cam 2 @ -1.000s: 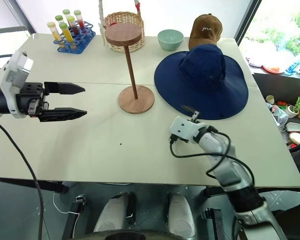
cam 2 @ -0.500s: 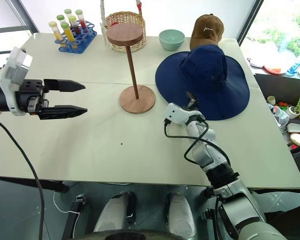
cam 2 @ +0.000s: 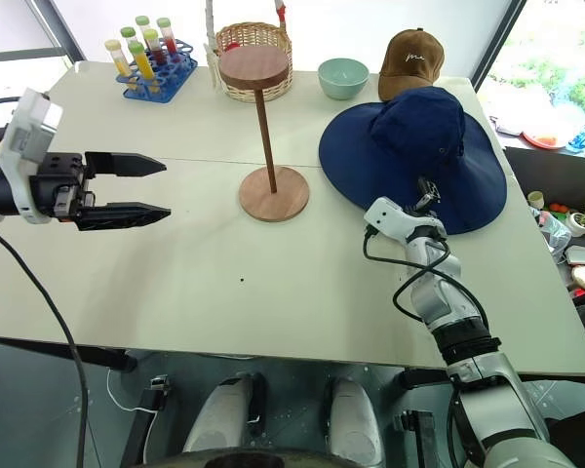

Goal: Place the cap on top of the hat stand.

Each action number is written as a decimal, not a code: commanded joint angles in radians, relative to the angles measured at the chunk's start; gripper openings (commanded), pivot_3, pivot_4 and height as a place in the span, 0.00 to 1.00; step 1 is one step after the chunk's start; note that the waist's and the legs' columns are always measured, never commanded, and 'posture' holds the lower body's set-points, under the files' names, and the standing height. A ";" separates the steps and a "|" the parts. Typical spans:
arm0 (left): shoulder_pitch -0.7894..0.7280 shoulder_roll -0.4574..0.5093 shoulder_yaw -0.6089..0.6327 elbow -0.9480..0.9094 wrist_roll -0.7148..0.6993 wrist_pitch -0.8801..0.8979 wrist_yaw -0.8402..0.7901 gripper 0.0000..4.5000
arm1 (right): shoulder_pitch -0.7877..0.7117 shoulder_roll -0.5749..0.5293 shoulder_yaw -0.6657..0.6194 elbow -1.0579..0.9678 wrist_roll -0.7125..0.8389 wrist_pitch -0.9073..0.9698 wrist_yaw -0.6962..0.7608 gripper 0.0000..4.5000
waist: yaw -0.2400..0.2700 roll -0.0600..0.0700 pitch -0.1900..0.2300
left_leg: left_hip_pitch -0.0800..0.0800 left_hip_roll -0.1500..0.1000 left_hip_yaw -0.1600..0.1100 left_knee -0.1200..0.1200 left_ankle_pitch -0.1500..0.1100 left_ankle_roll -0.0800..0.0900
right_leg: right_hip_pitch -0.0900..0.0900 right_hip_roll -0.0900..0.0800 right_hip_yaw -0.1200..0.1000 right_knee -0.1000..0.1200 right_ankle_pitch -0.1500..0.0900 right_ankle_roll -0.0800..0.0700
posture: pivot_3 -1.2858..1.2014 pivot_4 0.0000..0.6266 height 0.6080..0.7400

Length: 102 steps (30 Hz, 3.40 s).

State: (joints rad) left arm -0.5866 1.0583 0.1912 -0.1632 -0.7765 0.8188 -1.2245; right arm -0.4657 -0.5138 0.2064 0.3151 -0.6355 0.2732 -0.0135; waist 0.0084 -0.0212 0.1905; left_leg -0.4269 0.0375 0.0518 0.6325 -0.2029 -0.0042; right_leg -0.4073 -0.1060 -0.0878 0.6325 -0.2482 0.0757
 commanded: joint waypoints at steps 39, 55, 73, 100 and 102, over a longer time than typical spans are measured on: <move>-0.045 -0.042 0.099 -0.059 -0.115 0.035 0.121 1.00 | -0.006 -0.113 -0.230 -0.245 0.370 -0.039 0.359 0.01 | -0.025 -0.002 -0.001 | 0.000 0.006 0.000 -0.002 0.000 0.000 | -0.002 0.006 0.002 0.000 0.002 0.002 | 0.52 0.24 1.00; -0.074 -0.034 0.163 -0.042 -0.132 0.024 0.175 1.00 | -0.895 -0.205 -0.319 0.296 0.635 0.029 0.594 0.01 | -0.027 0.007 0.004 | -0.002 0.008 0.006 -0.004 0.000 0.000 | -0.008 0.009 0.005 0.001 0.004 0.000 | 0.52 0.24 1.00; 0.047 -0.012 0.390 -0.118 -0.216 0.075 0.318 1.00 | -1.181 0.073 -0.231 0.662 0.617 -0.324 0.622 0.01 | -0.051 0.007 0.004 | -0.011 0.009 0.009 -0.001 0.002 -0.004 | -0.024 0.009 0.010 0.015 0.005 -0.001 | 0.52 0.24 1.00; 0.128 0.101 0.541 -0.043 -0.282 0.119 0.375 1.00 | -0.304 0.094 -0.134 -0.333 0.390 -0.697 0.338 0.01 | -0.051 0.005 0.003 | -0.011 0.010 0.008 -0.001 0.006 -0.009 | -0.024 0.010 0.010 0.016 0.005 -0.002 | 0.52 0.24 1.00; 0.115 0.102 0.522 -0.033 -0.277 0.112 0.370 1.00 | -0.283 0.094 -0.106 -0.304 0.357 -0.725 0.331 0.01 | -0.051 0.005 0.003 | -0.011 0.010 0.008 0.000 0.006 -0.009 | -0.024 0.010 0.010 0.016 0.005 -0.002 | 0.52 0.24 1.00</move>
State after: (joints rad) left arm -0.4485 1.1355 0.7123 -0.1992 -1.0561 0.9528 -0.8473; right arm -0.7363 -0.4157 0.1004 0.0202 -0.2580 -0.4171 0.3359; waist -0.0425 -0.0161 0.1937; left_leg -0.4375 0.0474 0.0599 0.6321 -0.1973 -0.0137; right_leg -0.4313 -0.0965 -0.0777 0.6483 -0.2434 0.0738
